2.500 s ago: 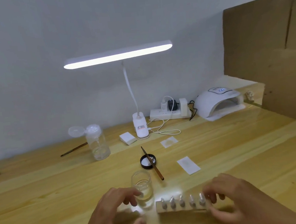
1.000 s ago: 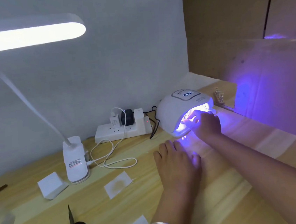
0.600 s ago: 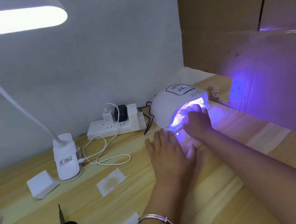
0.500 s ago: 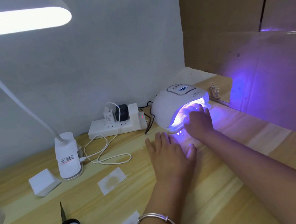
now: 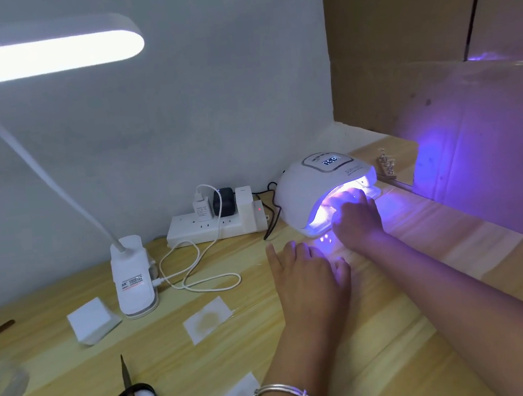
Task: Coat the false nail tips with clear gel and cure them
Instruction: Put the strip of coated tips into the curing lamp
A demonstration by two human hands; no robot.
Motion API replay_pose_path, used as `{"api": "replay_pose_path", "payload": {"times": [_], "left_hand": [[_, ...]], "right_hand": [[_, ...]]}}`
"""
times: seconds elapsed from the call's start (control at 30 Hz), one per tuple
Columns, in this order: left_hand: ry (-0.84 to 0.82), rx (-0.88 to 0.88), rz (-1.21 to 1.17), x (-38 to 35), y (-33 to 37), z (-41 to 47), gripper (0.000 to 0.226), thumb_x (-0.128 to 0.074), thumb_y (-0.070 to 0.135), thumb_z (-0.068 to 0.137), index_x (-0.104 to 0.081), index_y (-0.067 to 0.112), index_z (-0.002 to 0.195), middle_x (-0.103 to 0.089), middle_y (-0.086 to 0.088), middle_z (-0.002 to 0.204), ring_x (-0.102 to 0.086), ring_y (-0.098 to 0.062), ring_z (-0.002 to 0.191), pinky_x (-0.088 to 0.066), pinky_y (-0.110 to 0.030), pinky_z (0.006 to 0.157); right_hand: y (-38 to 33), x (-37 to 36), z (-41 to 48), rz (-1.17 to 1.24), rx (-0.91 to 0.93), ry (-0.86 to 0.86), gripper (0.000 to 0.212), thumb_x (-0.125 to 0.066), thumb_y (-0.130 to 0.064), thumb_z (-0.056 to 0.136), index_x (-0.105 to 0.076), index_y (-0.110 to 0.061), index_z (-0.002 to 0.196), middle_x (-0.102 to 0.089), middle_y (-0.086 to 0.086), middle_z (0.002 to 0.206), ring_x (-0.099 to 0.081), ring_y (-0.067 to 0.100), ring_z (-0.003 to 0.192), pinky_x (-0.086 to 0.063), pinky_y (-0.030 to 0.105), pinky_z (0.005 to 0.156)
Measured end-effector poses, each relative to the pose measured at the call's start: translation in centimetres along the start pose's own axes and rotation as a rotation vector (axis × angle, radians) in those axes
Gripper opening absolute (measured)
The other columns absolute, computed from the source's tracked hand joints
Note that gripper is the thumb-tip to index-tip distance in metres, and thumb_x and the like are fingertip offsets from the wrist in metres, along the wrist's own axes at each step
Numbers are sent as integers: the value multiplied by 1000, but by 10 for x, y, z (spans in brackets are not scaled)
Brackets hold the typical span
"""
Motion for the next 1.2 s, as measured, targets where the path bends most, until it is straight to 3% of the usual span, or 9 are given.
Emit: {"api": "replay_pose_path", "payload": {"times": [0.1,0.23,0.37,0.43,0.53,0.67,0.73,0.97,1.2], "left_hand": [[4,1,-6,0,0,0,43,-40,44,95,-66,10,106,-62,-6,107,-45,-25,122,-3,-50,119],[-45,15,21,-2,-2,0,47,-35,47,96,-63,12,111,-59,-4,112,-40,-23,125,1,-49,119],[27,-12,36,6,3,-2,40,-47,44,92,-68,10,98,-65,-7,100,-54,-28,113,-16,-53,119],[87,-21,48,10,6,-2,36,-53,43,89,-69,11,92,-67,-8,94,-59,-29,106,-25,-54,117],[60,0,59,9,5,-3,38,-51,44,90,-67,11,99,-66,-7,98,-58,-28,107,-25,-54,117],[102,-6,95,16,6,-4,30,-65,44,80,-69,14,84,-67,-3,80,-65,-25,88,-43,-54,105],[121,-3,104,16,5,-5,29,-68,44,77,-69,16,81,-66,-1,77,-65,-24,84,-46,-52,103],[108,4,110,13,4,-3,30,-63,45,80,-68,16,84,-66,-1,79,-65,-24,86,-46,-53,102],[41,9,58,3,1,-1,43,-44,45,92,-63,12,111,-63,-7,104,-55,-30,111,-24,-54,117]], "right_hand": [[-2,3,-1,-20,5,33,44,-39,-15,98,-45,-17,142,-48,8,143,-31,28,138,-26,35,107],[-3,23,-15,220,-49,177,38,-48,0,87,-64,-11,120,-62,11,122,-45,29,125,-32,35,95],[4,69,-61,449,-11,577,26,-46,-1,72,-70,-12,70,-68,6,77,-60,34,82,-39,36,69],[3,91,-70,507,121,675,32,-38,-9,74,-70,-11,77,-67,2,74,-59,31,78,-41,36,69],[1,110,-41,589,197,566,45,-37,-2,82,-61,-10,118,-68,-1,95,-59,30,97,-41,43,86],[-16,101,12,358,260,245,76,-45,9,86,-23,-14,154,-57,5,138,-45,29,125,-28,37,103],[-17,89,29,302,227,131,78,-48,7,86,-20,-15,155,-54,6,140,-42,30,128,-25,35,105],[-22,87,53,183,254,111,68,-53,4,77,-35,-10,141,-60,2,128,-44,25,123,-23,28,96],[-27,86,60,80,276,49,57,-53,2,78,-39,-10,132,-58,4,130,-45,26,120,-25,32,91]]}}
Point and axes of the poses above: each hand's wrist, its own z-axis towards the middle knuckle, its own x-axis out of the back of the hand, y = z × x, the point moved 7 cm from there along z, towards the middle knuckle
